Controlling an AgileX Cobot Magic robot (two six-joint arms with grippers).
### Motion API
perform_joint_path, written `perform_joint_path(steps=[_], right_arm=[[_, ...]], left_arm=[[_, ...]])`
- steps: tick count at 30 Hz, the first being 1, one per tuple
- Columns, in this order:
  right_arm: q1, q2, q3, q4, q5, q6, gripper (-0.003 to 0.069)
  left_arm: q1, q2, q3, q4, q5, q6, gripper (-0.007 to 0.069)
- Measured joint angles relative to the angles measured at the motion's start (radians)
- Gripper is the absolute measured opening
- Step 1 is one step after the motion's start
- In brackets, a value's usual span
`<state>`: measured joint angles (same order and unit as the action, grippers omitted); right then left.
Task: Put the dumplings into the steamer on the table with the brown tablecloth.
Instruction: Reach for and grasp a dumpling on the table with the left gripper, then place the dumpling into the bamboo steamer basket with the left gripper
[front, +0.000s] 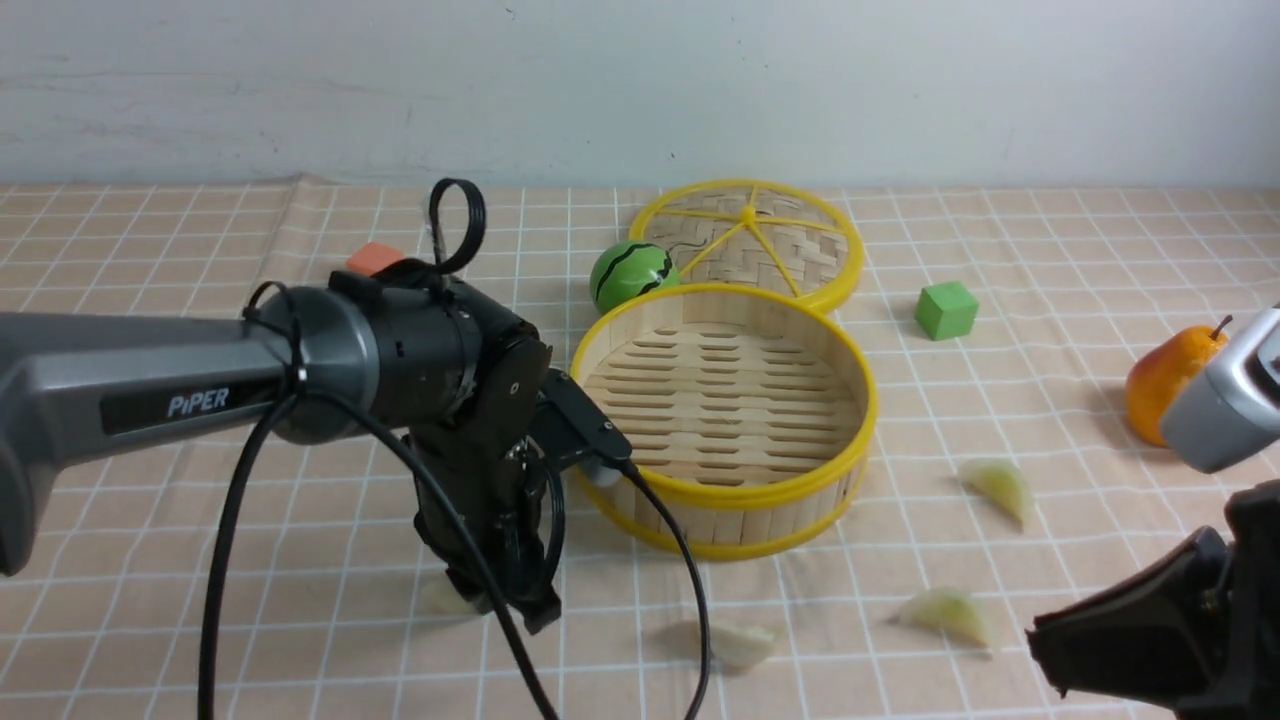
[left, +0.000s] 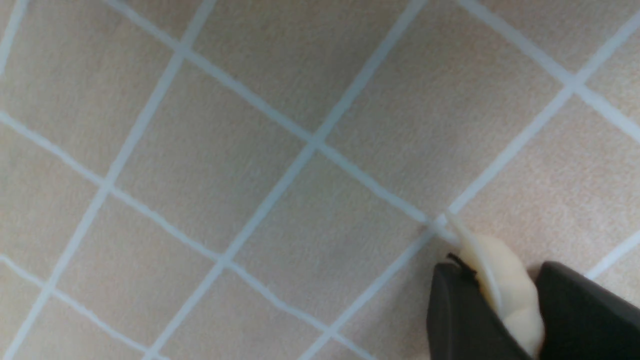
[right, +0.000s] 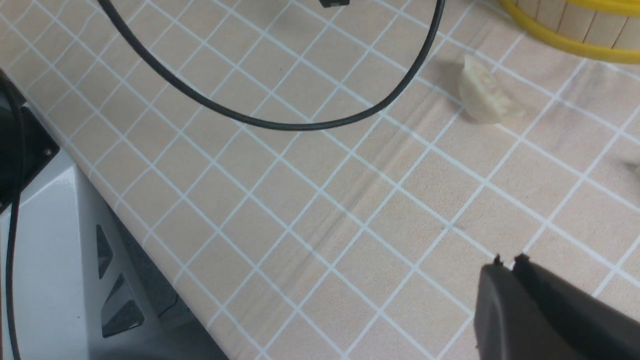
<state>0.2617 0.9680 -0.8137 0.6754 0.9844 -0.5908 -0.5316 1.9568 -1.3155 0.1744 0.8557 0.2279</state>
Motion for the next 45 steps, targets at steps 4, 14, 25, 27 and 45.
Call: perform_joint_path(steps=[4, 14, 25, 27, 45], right_arm=[[0.0, -0.002, -0.001, 0.001, 0.02, 0.001, 0.0033], [0.0, -0.157, -0.04, 0.01, 0.086, 0.008, 0.0042], [0.0, -0.363, -0.041, 0.011, 0.148, 0.012, 0.0045], [0.0, -0.376, -0.041, 0.01, 0.161, 0.016, 0.0048], [0.0, -0.378, -0.041, -0.117, 0.209, 0.064, 0.006]], left_arm=[[0.0, 0.009, -0.093, 0.009, 0.118, -0.115, 0.0178], [-0.014, 0.015, -0.52, -0.26, 0.167, -0.35, 0.0178], [-0.181, 0.344, -1.041, -0.13, 0.271, -0.427, 0.0178], [-0.183, 0.413, -1.107, -0.123, 0.283, -0.462, 0.0178], [-0.175, 0.596, -1.165, 0.04, 0.143, -0.613, 0.0316]])
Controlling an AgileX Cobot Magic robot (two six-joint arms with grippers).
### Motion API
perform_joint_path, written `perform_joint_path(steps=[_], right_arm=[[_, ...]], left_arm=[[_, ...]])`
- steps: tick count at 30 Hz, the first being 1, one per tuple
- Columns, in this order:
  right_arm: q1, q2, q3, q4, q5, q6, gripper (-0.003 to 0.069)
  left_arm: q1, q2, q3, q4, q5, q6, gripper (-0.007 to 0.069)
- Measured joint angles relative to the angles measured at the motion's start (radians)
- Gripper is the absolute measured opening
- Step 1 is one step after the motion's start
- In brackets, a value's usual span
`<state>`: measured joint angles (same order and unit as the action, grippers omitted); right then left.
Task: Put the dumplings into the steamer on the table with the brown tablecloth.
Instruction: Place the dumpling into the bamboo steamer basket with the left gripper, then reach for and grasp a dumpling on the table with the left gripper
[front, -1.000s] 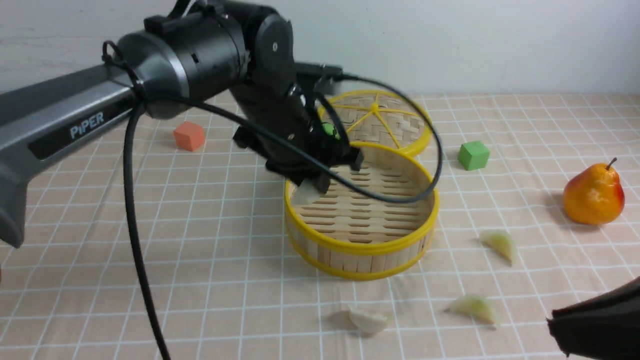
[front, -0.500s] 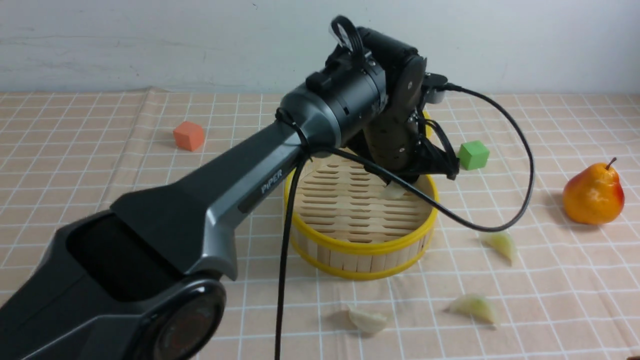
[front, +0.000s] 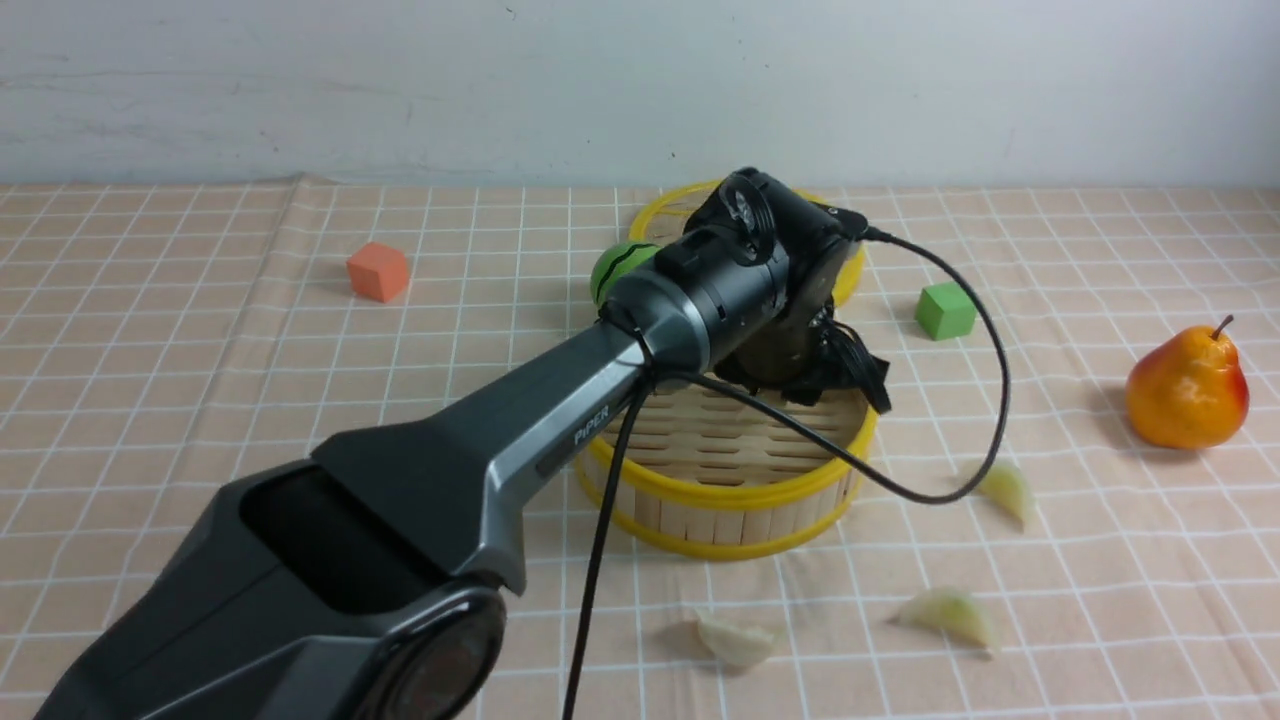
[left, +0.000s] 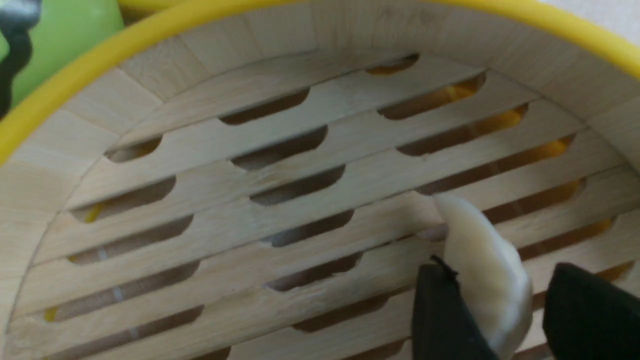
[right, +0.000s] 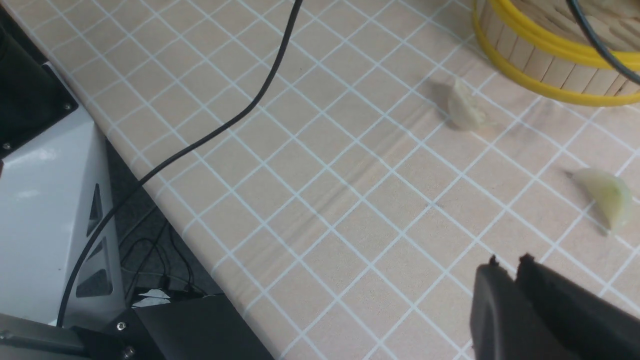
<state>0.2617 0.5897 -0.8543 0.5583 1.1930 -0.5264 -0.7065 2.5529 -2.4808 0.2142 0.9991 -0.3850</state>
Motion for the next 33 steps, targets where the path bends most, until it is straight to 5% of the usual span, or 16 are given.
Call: perform_joint_path(steps=[8, 13, 18, 27, 33], right_arm=[[0.0, 0.0, 0.0, 0.0, -0.011, 0.019, 0.0067], [0.0, 0.0, 0.0, 0.0, -0.043, 0.022, 0.0073], [0.0, 0.0, 0.0, 0.0, -0.076, 0.023, 0.0078], [0.027, 0.0, 0.0, 0.0, -0.078, 0.023, 0.0087], [0.086, 0.0, 0.0, -0.03, -0.076, 0.023, 0.0094]], left_arm=[[0.018, -0.123, 0.0, -0.138, 0.09, 0.087, 0.0489], [0.018, -0.302, 0.04, -0.288, 0.144, 0.264, 0.0496], [0.002, -0.531, 0.315, -0.407, 0.232, 0.554, 0.0494], [-0.048, -0.643, 0.823, -0.419, 0.211, 1.052, 0.0415], [-0.057, -0.601, 0.896, -0.364, 0.063, 1.123, 0.0402]])
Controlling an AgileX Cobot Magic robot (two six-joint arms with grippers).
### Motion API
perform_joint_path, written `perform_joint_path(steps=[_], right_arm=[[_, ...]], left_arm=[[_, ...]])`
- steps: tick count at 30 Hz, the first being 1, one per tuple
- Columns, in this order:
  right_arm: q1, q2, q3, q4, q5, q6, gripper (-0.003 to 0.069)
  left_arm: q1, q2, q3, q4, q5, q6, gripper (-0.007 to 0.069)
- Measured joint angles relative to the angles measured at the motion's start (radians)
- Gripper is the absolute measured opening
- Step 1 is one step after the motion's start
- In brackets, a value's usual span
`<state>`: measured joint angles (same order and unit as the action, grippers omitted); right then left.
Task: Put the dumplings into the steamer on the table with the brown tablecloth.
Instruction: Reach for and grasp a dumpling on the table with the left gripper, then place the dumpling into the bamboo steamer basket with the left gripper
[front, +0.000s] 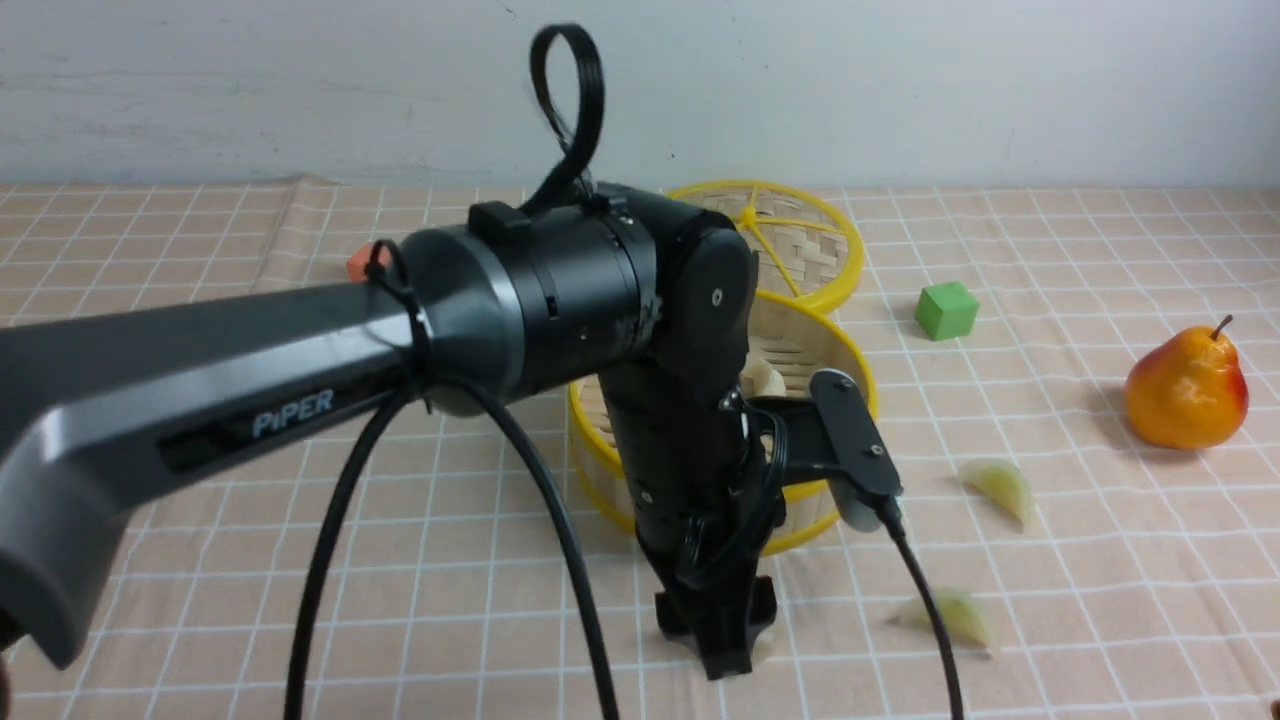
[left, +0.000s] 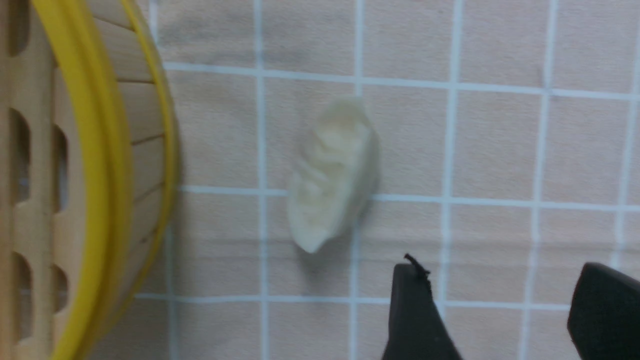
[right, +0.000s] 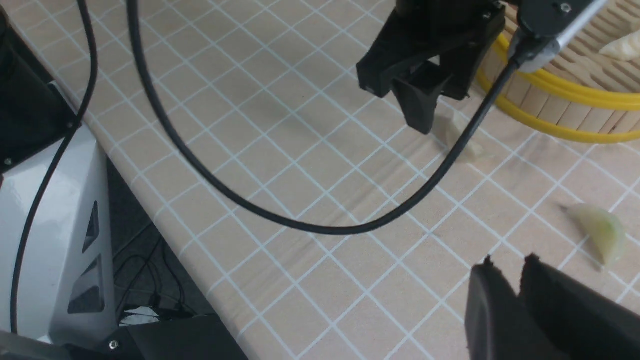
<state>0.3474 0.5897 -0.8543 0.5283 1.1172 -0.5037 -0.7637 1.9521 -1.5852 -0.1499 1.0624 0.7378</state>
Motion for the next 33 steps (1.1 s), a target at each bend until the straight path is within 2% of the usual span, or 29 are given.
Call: perform_joint_path(steps=[4, 14, 18, 21, 33], right_arm=[[0.012, 0.0, 0.0, -0.024, 0.007, 0.0, 0.0099], [0.014, 0.0, 0.0, -0.047, 0.011, 0.0, 0.0109], [0.014, -0.001, 0.0, -0.053, 0.012, 0.0, 0.0112], [0.014, -0.001, 0.0, -0.056, 0.012, 0.0, 0.0114], [0.014, -0.001, 0.0, -0.058, 0.012, 0.0, 0.0118]], left_arm=[[0.001, 0.049, 0.0, 0.028, -0.082, 0.0, 0.0402], [0.001, 0.174, -0.001, 0.027, -0.153, 0.023, 0.0397], [0.001, 0.177, -0.006, 0.021, -0.153, 0.023, 0.0343], [0.001, 0.182, -0.021, 0.011, -0.128, 0.023, 0.0276], [0.001, 0.156, -0.172, -0.039, 0.053, -0.085, 0.0269]])
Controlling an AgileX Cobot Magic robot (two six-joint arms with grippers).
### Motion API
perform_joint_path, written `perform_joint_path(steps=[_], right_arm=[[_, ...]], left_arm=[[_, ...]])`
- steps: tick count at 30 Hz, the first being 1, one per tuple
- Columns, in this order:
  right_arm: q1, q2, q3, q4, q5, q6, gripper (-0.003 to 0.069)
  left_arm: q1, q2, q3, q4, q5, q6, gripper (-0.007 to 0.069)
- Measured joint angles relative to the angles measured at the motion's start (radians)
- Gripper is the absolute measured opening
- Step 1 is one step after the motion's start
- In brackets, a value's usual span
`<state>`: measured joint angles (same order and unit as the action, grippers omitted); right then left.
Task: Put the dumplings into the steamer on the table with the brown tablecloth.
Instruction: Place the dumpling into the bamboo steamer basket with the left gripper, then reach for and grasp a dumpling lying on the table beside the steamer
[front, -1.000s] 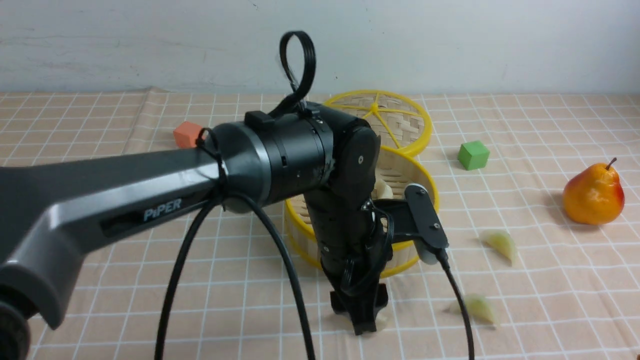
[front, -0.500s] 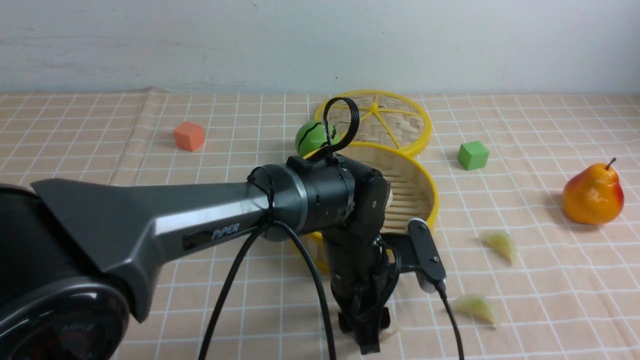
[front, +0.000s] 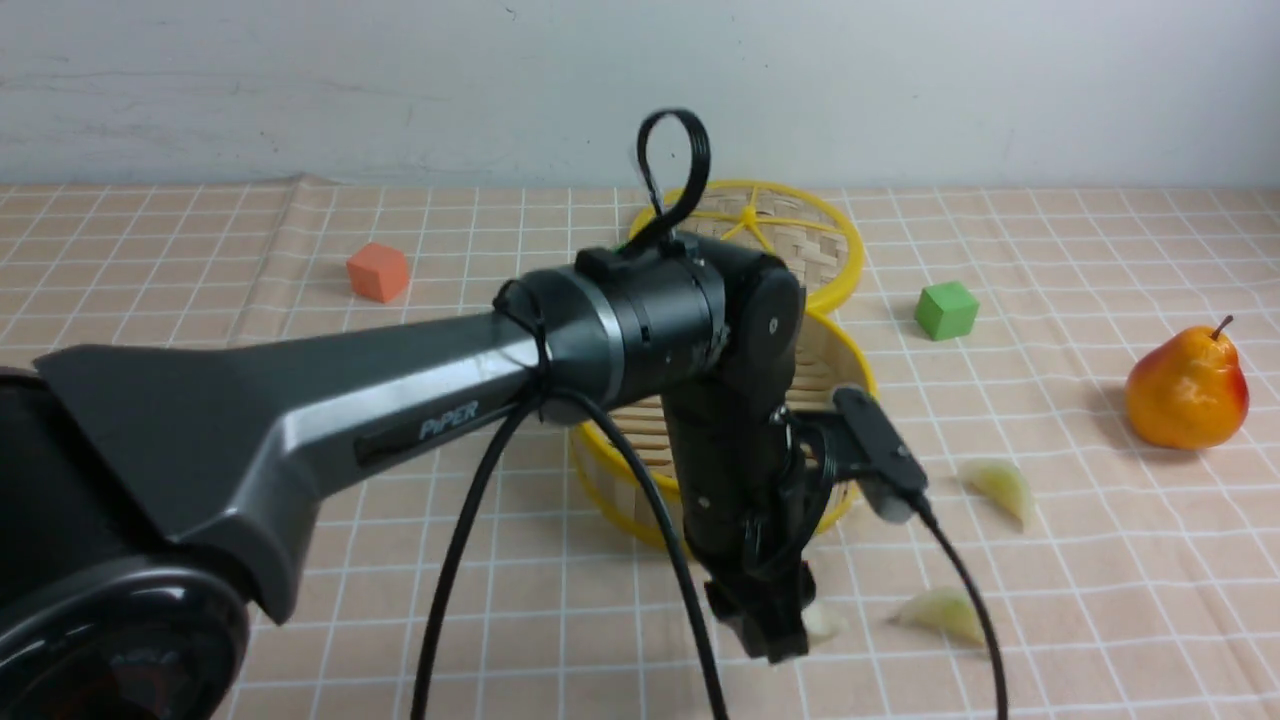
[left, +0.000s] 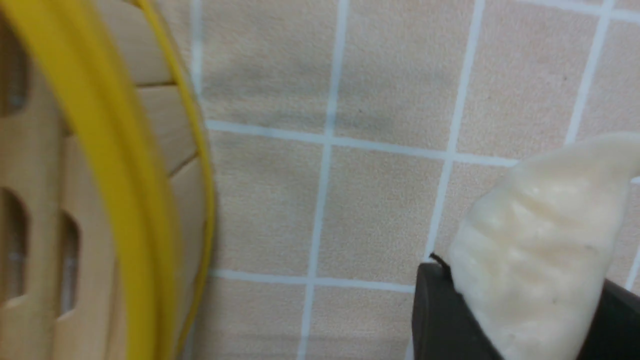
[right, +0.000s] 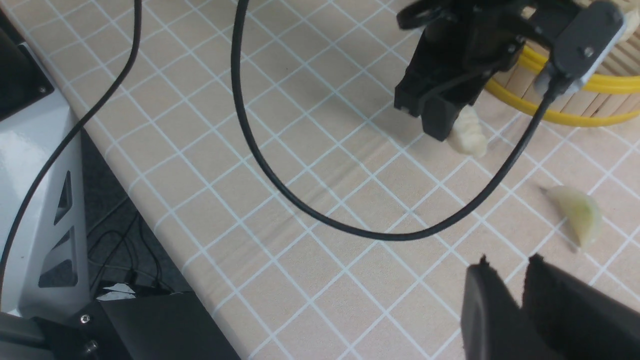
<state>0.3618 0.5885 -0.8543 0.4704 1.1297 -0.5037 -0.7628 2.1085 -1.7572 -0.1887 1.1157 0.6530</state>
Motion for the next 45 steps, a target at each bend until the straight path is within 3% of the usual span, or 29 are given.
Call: perform_joint_path(steps=[4, 6, 7, 10, 14, 17, 21, 25, 31, 36, 39, 42, 45], right_arm=[[0.0, 0.0, 0.0, -0.001, 0.001, 0.0, 0.0123], [0.0, 0.0, 0.0, -0.001, 0.001, 0.0, 0.0125], [0.0, 0.0, 0.0, -0.002, 0.001, 0.0, 0.0125], [0.0, 0.0, 0.0, -0.002, 0.001, 0.0, 0.0126], [0.0, 0.0, 0.0, -0.002, 0.002, 0.016, 0.0126], [0.0, 0.016, 0.0, -0.016, 0.008, 0.122, 0.0126], [0.0, 0.089, 0.0, -0.091, 0.029, 0.254, 0.0126], [0.0, 0.149, 0.0, -0.129, 0.044, 0.284, 0.0129], [0.0, 0.221, -0.005, -0.177, 0.034, 0.287, 0.0134], [0.0, 0.341, -0.066, -0.233, 0.033, 0.287, 0.0136], [0.0, 0.439, -0.122, -0.256, 0.028, 0.287, 0.0136], [0.0, 0.577, -0.2, -0.274, 0.01, 0.287, 0.0136], [0.0, 0.728, -0.267, -0.291, -0.036, 0.261, 0.0141]], left_arm=[[0.002, -0.039, -0.12, 0.018, 0.058, -0.13, 0.0269], [0.024, -0.047, -0.192, 0.047, 0.06, -0.28, 0.0269], [0.026, -0.047, -0.197, 0.047, 0.06, -0.28, 0.0269], [0.101, -0.046, -0.243, 0.093, -0.011, -0.527, 0.0267], [0.172, -0.02, -0.247, 0.121, -0.098, -0.696, 0.0267], [0.23, 0.036, -0.247, 0.157, -0.182, -0.805, 0.0267], [0.253, 0.104, -0.247, 0.201, -0.239, -0.843, 0.0267], [0.254, 0.144, -0.247, 0.235, -0.281, -0.846, 0.027], [0.254, 0.156, -0.247, 0.246, -0.291, -0.85, 0.0426], [0.254, 0.085, -0.247, 0.246, -0.206, -0.85, 0.0479], [0.254, 0.0, -0.247, 0.246, -0.16, -0.849, 0.0471], [0.254, -0.126, -0.247, 0.253, -0.073, -0.814, 0.0413], [0.254, -0.254, -0.247, 0.263, 0.042, -0.773, 0.0281]])
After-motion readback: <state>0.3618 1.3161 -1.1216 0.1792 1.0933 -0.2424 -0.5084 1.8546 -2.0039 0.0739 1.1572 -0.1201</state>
